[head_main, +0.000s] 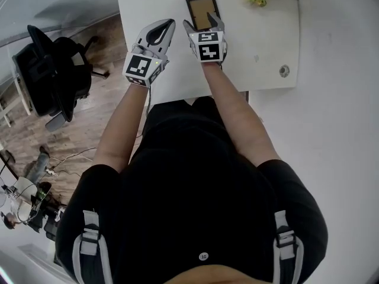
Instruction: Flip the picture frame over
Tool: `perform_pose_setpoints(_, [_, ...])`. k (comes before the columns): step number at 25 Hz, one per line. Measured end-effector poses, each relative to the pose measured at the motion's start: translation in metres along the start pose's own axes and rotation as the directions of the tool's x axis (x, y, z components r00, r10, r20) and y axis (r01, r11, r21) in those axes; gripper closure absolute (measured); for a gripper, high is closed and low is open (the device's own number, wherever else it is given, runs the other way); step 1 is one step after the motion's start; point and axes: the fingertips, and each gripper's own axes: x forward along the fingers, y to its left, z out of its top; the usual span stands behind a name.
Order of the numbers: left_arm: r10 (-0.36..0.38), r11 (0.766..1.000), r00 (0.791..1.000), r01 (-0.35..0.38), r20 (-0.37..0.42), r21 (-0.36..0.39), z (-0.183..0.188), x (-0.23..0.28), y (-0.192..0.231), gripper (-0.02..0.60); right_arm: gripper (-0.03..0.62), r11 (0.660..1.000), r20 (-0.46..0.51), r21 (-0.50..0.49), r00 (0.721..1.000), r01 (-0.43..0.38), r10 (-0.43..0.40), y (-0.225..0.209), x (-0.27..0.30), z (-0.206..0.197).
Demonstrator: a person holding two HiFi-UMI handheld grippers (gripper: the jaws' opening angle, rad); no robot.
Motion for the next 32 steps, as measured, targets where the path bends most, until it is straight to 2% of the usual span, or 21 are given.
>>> perform_pose_setpoints(5, [-0.013, 1.000, 1.000, 0.013, -0.024, -0.015, -0.016, 0.008, 0.008, 0.575, 0.292, 0.999, -0.043, 0.015, 0.999, 0.032, -0.031, -0.001, 0.015, -0.018])
perform_pose_setpoints(17, [0.011, 1.000, 0.997, -0.013, -0.079, -0.028, -0.054, 0.024, 0.031, 0.575, 0.366, 0.996, -0.118, 0.049, 0.991, 0.068, -0.062, -0.005, 0.039, -0.045])
perform_pose_setpoints(27, [-0.001, 0.999, 0.997, -0.001, -0.077, -0.032, -0.061, 0.034, 0.034, 0.575, 0.513, 0.995, -0.157, 0.034, 0.983, 0.097, -0.091, -0.003, 0.045, -0.054])
perform_pose_setpoints(32, [-0.011, 0.999, 0.998, 0.009, -0.067, -0.033, -0.058, 0.033, 0.030, 0.575, 0.513, 0.993, -0.166, 0.009, 0.980, 0.116, -0.112, -0.003, 0.047, -0.057])
